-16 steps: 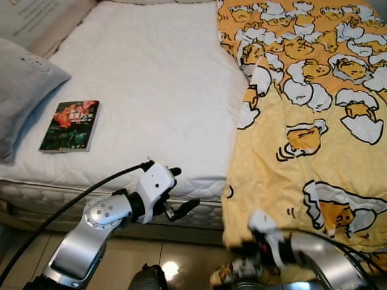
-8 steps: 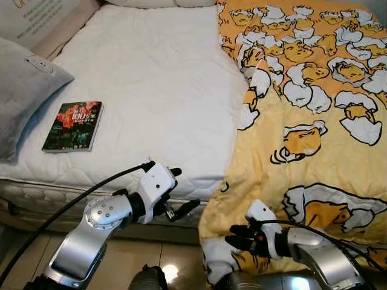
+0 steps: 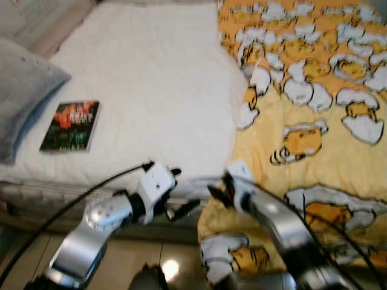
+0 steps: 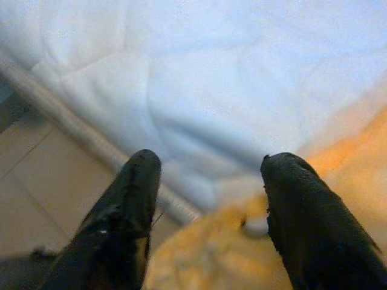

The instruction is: Clean up the room

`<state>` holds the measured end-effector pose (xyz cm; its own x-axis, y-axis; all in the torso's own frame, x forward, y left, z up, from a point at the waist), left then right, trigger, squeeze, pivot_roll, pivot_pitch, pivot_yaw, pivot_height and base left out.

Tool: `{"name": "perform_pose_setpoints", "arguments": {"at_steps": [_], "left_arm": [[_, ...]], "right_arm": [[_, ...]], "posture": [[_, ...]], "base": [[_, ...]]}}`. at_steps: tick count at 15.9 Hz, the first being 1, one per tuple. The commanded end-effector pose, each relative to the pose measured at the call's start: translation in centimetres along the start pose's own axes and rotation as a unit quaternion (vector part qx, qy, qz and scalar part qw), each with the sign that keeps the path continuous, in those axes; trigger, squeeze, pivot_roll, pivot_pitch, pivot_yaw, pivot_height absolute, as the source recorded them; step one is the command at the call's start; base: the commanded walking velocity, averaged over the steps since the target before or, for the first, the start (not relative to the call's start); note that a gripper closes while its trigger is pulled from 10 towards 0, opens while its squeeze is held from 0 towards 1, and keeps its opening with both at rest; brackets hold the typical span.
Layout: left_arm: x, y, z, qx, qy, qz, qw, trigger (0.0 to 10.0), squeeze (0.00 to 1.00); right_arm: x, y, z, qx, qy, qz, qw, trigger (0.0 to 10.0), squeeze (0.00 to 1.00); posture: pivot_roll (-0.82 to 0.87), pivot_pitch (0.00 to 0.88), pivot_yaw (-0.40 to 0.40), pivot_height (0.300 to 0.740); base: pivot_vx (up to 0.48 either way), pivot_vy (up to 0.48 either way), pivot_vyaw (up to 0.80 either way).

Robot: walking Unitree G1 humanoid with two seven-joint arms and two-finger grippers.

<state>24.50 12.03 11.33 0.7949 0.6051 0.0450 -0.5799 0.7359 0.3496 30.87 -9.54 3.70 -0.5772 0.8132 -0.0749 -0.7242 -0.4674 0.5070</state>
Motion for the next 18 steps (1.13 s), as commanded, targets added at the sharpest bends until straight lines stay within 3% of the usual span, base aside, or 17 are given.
{"name": "perform_pose_setpoints", "arguments": {"at_steps": [1,4,5,6,8,9,10,11,18], "left_arm": [[0.1,0.2,0.0,0.004,-0.002,0.006,1.0,10.0,0.0],[0.2,0.8,0.3,-0.003,0.002,0.031,1.0,10.0,0.0],[0.2,1.4,0.2,-0.001,0.004,0.037,0.999,10.0,0.0],[0.1,1.9,0.2,0.002,0.005,0.041,0.999,10.0,0.0],[-0.1,2.5,-0.1,0.007,0.01,0.045,0.999,10.0,0.0],[-0.2,2.7,-0.2,0.009,0.011,0.047,0.999,10.0,0.0],[-0.3,2.8,-0.1,0.01,0.012,0.048,0.999,10.0,0.0],[-0.3,2.7,0.0,0.007,0.013,0.05,0.999,10.0,0.0],[0.0,2.2,0.4,-0.004,0.014,0.053,0.999,10.0,0.0]], "right_arm": [[-1.0,-0.5,-0.3,0.022,-0.001,-0.05,0.999,10.0,1.0],[-2.3,-2.2,1.1,0.065,0.048,-0.144,0.986,10.0,1.0],[-2.6,-2.4,1.5,0.075,0.053,-0.17,0.981,10.0,0.69],[-2.7,-2.5,1.7,0.078,0.043,-0.184,0.979,10.0,0.0],[-2.7,-2.8,1.9,0.077,0.026,-0.192,0.978,10.0,0.0],[-2.7,-2.9,2.1,0.073,0.011,-0.193,0.978,9.5,0.0],[-2.7,-2.9,2.4,0.067,0.001,-0.196,0.978,1.8,0.0],[-2.8,-3.0,2.8,0.057,-0.009,-0.2,0.978,0.0,0.0],[-3.8,-2.6,3.1,0.031,-0.034,-0.215,0.975,0.0,0.0]], "posture": [[-0.08,0.211,0.006,0.74],[-0.05,0.277,-0.013,0.74],[-0.03,0.311,-0.018,0.74],[-0.02,0.323,-0.02,0.74],[-0.01,0.338,-0.02,0.74],[-0.01,0.339,-0.02,0.74],[-0.01,0.334,-0.022,0.74],[-0.01,0.325,-0.023,0.74],[-0.04,0.271,-0.016,0.74]], "base": [[0.0,0.0,0.0],[0.0,0.0,0.0],[0.0,0.0,0.0],[0.0,0.0,0.0],[0.0,0.0,0.0],[0.0,0.0,0.0],[0.0,0.0,0.0],[0.0,0.0,0.0],[0.0,0.0,0.0]]}}
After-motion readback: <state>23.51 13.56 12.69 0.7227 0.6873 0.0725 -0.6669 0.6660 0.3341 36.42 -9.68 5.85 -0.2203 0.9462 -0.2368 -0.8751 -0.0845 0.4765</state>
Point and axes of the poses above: a point about 5 cm out from each wrist's last joint towards the gripper, its own y axis pointing back from the gripper into the wrist, its own z axis along the axis of the wrist's last joint, x = y × z, the point moved 1 cm from there along -y, pointing out of the wrist towards the gripper, and after that the axes turned 8 degrees about y, right-handed, at the moved point
